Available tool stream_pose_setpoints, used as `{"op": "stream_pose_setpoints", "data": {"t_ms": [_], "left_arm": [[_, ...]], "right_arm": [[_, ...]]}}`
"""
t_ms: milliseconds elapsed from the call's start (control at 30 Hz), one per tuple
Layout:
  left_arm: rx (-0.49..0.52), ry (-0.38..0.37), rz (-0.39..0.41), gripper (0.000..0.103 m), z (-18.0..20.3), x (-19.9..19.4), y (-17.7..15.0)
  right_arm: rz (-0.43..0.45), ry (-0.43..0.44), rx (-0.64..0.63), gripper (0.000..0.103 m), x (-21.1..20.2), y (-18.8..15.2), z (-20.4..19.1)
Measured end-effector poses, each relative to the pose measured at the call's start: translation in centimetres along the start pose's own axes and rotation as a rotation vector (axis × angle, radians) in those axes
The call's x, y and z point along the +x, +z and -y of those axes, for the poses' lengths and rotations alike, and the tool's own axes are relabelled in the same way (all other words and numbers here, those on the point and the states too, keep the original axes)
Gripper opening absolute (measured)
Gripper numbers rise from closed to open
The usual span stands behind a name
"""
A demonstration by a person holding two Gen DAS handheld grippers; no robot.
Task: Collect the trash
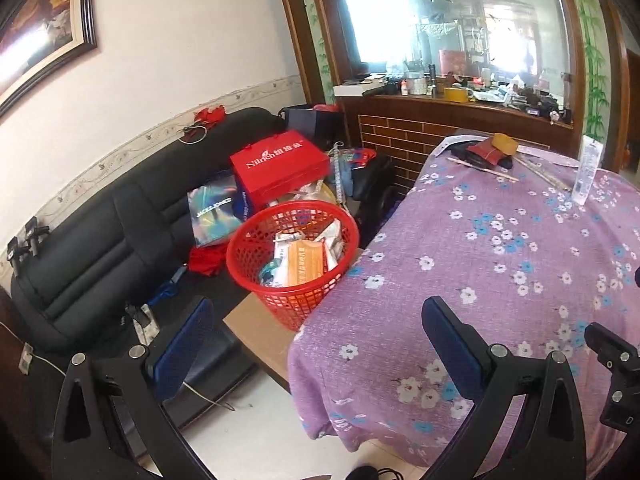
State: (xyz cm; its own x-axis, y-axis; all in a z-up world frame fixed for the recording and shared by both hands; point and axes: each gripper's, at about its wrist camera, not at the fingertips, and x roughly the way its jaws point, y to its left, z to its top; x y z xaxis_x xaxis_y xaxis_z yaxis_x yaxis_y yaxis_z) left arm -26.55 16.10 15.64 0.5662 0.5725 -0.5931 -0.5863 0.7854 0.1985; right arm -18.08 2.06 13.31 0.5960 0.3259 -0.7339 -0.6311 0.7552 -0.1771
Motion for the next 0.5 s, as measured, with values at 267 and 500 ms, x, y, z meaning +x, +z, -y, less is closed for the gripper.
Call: {"op": "stream_pose_setpoints", "data": {"t_ms": [267,500], "left_arm": [[-0.004,0.005,-0.031,0.103,-0.8,1.2,-0.1],[-0.011,0.004,-0.047,0.103,-1.1,2.0,-0.2]], "right_arm": [[-0.015,0.012,-0.022,0.089,1.3,0.6,-0.9],[-0.029,0.017,-0.047,0.089,2.1,1.0,-1.7]]}}
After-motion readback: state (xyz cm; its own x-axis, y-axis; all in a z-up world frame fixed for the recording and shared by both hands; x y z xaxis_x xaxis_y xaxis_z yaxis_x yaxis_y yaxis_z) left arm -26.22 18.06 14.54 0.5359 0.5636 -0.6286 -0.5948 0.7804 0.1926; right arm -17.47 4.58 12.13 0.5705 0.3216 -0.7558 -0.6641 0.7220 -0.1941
